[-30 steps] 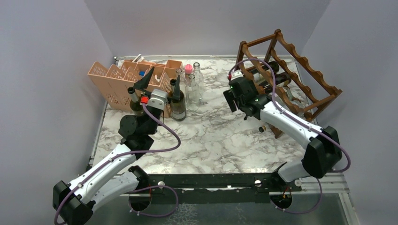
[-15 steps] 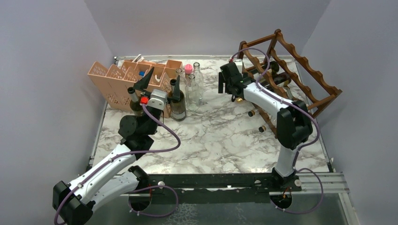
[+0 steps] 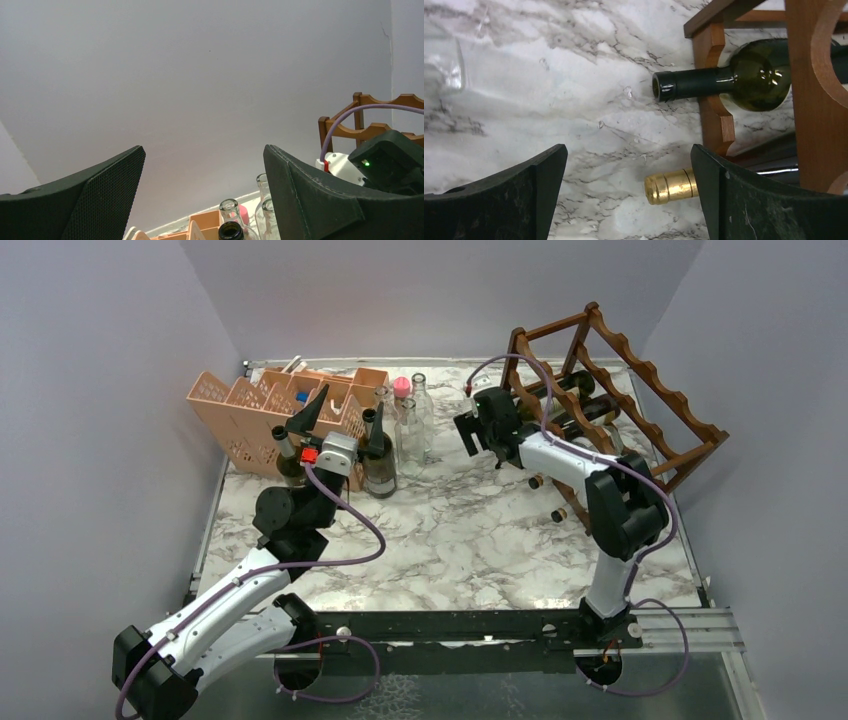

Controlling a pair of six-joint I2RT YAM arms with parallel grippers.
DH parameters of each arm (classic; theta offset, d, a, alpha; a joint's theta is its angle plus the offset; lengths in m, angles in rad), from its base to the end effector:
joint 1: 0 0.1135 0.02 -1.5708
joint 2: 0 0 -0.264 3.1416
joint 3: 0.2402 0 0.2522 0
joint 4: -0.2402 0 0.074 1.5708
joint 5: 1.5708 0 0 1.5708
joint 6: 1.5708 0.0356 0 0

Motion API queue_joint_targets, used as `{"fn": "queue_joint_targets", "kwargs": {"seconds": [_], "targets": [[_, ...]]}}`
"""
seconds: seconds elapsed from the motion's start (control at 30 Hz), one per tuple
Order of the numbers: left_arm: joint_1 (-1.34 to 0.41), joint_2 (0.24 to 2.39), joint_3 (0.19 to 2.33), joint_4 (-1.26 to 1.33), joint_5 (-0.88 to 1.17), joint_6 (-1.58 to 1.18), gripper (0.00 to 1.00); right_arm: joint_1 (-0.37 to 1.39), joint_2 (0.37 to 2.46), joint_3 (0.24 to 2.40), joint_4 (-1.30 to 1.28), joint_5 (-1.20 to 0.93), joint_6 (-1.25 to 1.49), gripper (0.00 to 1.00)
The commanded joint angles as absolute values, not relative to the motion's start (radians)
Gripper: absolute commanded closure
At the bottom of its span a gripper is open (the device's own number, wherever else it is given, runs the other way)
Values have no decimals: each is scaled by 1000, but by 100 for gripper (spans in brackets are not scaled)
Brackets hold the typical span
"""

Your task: Take the wine bottle off the wine rack

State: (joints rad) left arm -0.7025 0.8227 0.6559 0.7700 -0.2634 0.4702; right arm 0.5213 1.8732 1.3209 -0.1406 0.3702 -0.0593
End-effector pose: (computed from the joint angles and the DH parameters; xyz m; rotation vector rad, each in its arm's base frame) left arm 0.1443 -0.1100 0.3870 0.3301 0.9349 -0.0855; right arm 0.3716 0.1985 0.2196 -0.4454 2.1683 -0.1649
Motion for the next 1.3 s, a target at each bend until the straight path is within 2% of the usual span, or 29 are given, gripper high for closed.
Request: {"fn": "queue_joint_targets", "kwargs": {"seconds": [0.0, 0.07, 0.23, 0.33, 0.43, 0.57, 0.83, 1.27], "targets": [[-706, 806, 644, 810, -274, 462, 6, 490, 1782, 1226, 30, 227, -299, 4], [-706, 804, 645, 810, -274, 460, 6, 476, 1770, 1226, 6, 135, -360, 5], [-707, 802, 644, 810, -274, 463, 6, 453, 1797, 1260, -65, 79, -605, 5], [-707, 802, 644, 810, -278, 465, 6, 423, 1771, 1207, -35, -45, -733, 4], [-707, 800, 644, 810, -273, 467, 6, 416, 1784, 1195, -13, -50, -828, 5], [-708, 804, 644, 812, -274, 465, 6, 394, 1839, 1219, -19, -51, -1017, 14], [-716, 804, 639, 817, -272, 479, 6, 307, 1935, 1268, 4, -126, -1178, 29], [-727, 807, 635, 820, -271, 491, 6, 299, 2073, 1357, 70, -52, -1310, 35]]}}
